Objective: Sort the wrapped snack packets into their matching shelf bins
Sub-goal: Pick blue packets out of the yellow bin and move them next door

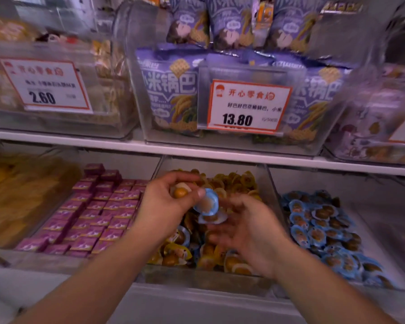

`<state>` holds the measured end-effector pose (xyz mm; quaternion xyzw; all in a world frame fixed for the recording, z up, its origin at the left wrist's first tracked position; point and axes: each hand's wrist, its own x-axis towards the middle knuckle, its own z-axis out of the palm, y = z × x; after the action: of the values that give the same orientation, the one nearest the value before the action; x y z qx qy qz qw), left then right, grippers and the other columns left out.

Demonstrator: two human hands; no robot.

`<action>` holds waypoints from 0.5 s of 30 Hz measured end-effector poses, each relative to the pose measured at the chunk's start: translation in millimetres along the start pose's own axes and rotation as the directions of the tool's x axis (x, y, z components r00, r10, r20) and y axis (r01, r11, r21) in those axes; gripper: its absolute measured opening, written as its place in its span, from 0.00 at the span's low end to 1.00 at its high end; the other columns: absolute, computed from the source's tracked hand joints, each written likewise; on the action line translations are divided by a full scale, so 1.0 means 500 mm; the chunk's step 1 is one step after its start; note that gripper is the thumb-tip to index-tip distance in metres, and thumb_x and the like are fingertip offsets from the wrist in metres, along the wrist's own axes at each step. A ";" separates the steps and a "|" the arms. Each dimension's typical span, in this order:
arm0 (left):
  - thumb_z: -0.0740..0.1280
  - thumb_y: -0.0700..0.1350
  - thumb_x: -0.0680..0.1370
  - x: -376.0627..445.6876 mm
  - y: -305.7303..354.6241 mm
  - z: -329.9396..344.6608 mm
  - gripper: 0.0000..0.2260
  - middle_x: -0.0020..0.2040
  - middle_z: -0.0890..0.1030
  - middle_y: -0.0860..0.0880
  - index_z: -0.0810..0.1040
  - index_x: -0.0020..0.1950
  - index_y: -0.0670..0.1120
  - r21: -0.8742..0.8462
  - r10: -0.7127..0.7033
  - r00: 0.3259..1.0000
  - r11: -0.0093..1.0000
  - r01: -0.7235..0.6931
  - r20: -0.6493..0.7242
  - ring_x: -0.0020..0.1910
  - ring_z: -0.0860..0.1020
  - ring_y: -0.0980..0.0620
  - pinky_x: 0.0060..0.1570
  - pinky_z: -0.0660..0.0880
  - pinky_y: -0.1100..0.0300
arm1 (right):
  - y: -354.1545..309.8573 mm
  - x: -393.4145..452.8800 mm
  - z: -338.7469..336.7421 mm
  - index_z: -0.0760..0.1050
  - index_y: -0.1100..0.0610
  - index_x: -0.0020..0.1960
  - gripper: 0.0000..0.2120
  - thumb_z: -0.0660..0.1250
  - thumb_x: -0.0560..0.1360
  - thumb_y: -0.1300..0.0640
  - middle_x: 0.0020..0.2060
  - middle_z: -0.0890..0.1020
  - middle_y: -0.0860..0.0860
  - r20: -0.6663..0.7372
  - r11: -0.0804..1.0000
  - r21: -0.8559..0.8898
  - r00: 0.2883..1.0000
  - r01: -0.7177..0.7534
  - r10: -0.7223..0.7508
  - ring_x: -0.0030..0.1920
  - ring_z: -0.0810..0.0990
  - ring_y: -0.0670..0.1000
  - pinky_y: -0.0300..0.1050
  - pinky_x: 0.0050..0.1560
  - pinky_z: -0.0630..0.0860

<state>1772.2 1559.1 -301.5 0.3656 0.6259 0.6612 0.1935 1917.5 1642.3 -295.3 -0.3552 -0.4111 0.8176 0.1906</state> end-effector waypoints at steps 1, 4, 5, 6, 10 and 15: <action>0.76 0.34 0.70 -0.008 0.001 0.009 0.11 0.39 0.86 0.51 0.83 0.49 0.45 -0.009 0.009 1.000 1.000 -0.008 0.015 0.39 0.83 0.57 0.41 0.78 0.66 | 0.003 -0.003 0.006 0.80 0.61 0.58 0.17 0.62 0.78 0.50 0.47 0.83 0.64 0.100 0.993 0.076 0.992 -0.085 0.078 0.40 0.83 0.59 0.50 0.36 0.81; 0.76 0.33 0.70 -0.027 0.002 0.031 0.13 0.41 0.86 0.52 0.83 0.48 0.48 0.056 0.051 0.994 0.997 -0.057 0.096 0.41 0.83 0.56 0.42 0.78 0.65 | 0.004 -0.005 0.015 0.78 0.60 0.62 0.21 0.66 0.77 0.46 0.52 0.83 0.60 0.249 0.991 0.105 0.967 -0.082 0.054 0.44 0.84 0.56 0.49 0.40 0.81; 0.75 0.32 0.70 -0.031 0.002 0.036 0.13 0.42 0.86 0.52 0.83 0.48 0.49 0.072 0.058 0.993 0.995 -0.066 0.102 0.42 0.84 0.55 0.43 0.79 0.64 | 0.001 -0.005 0.016 0.78 0.60 0.62 0.19 0.67 0.77 0.48 0.54 0.84 0.60 0.241 0.993 0.107 0.970 -0.054 0.027 0.46 0.84 0.55 0.48 0.41 0.81; 0.74 0.32 0.71 -0.033 0.002 0.040 0.13 0.43 0.86 0.50 0.83 0.49 0.48 0.059 0.049 0.994 0.997 -0.054 0.097 0.44 0.84 0.54 0.45 0.80 0.61 | 0.001 -0.005 0.015 0.79 0.59 0.62 0.18 0.67 0.77 0.50 0.55 0.84 0.59 0.222 0.993 0.111 0.975 -0.038 0.013 0.46 0.84 0.55 0.48 0.41 0.81; 0.67 0.31 0.75 -0.044 0.009 0.069 0.12 0.45 0.85 0.46 0.82 0.53 0.44 -0.393 -0.253 0.960 0.876 0.280 0.120 0.45 0.84 0.51 0.43 0.80 0.60 | 0.014 -0.009 0.006 0.80 0.60 0.59 0.15 0.66 0.78 0.51 0.45 0.83 0.60 0.160 0.987 0.148 0.986 -0.061 0.037 0.38 0.82 0.55 0.47 0.38 0.81; 0.66 0.34 0.77 -0.034 0.010 0.080 0.10 0.47 0.86 0.44 0.82 0.53 0.44 -0.465 -0.265 0.962 0.846 0.261 0.059 0.48 0.84 0.49 0.46 0.81 0.60 | 0.008 -0.021 -0.011 0.79 0.63 0.59 0.14 0.67 0.76 0.58 0.44 0.82 0.61 0.133 0.986 0.158 0.991 -0.055 0.034 0.37 0.82 0.56 0.43 0.30 0.79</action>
<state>1813.2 1573.7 -302.7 0.2161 0.4923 0.7614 0.3624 1928.8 1636.7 -296.2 -0.2940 -0.3471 0.8735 0.1734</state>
